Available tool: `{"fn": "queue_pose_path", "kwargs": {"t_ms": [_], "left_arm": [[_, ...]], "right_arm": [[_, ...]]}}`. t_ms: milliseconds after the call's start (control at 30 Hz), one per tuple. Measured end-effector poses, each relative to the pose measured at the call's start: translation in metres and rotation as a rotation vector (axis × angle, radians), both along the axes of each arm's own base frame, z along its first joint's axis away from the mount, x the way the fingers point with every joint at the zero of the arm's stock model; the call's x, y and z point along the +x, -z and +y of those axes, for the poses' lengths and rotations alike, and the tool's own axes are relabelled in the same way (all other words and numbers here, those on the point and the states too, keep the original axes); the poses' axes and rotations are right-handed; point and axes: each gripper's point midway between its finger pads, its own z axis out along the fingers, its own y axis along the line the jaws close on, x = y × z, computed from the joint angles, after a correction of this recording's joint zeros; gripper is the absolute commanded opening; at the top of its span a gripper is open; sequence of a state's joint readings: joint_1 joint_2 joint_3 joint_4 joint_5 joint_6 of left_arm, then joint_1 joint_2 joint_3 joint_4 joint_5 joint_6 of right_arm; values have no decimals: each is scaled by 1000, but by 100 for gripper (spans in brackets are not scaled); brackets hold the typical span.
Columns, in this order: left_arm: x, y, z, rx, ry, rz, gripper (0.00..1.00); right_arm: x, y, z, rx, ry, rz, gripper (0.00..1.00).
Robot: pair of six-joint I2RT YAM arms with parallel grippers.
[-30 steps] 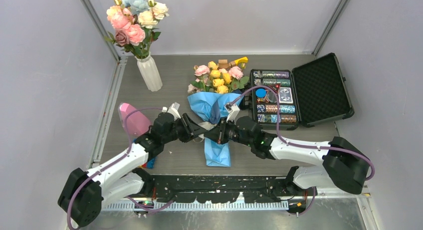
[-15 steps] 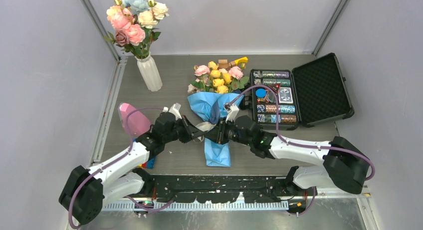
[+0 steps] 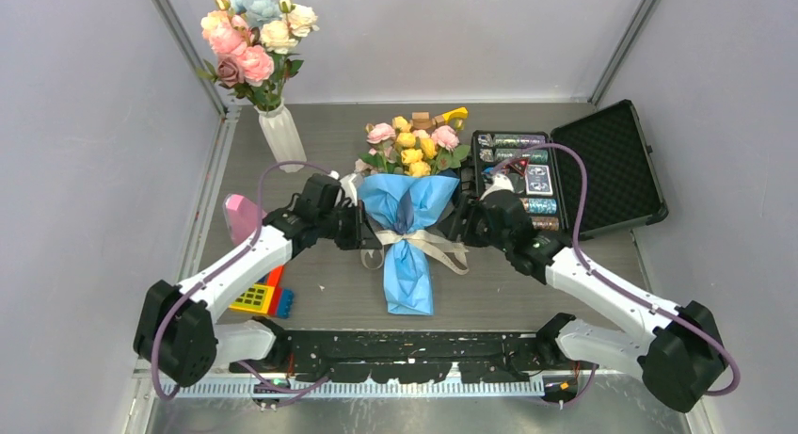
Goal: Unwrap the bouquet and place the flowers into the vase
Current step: Untie the ribbon from the wrapping paper.
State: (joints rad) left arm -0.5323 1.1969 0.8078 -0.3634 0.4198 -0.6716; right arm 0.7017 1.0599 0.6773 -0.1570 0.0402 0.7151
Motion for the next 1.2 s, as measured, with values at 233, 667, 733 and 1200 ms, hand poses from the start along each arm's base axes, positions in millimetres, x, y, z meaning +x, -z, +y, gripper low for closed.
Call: {"fn": "queue_pose_path", "kwargs": {"t_ms": [233, 667, 733, 1200], "left_arm": [[-10, 19, 10, 118, 137, 61, 0], [-6, 16, 14, 198, 269, 16, 0], [-6, 16, 15, 203, 272, 14, 0], [-4, 18, 19, 231, 275, -5, 0]], "right_arm": [[-7, 52, -62, -99, 178, 175, 65], [-43, 106, -75, -150, 191, 356, 64], [-44, 111, -72, -142, 182, 373, 57], [-55, 112, -47, -38, 100, 457, 0]]}}
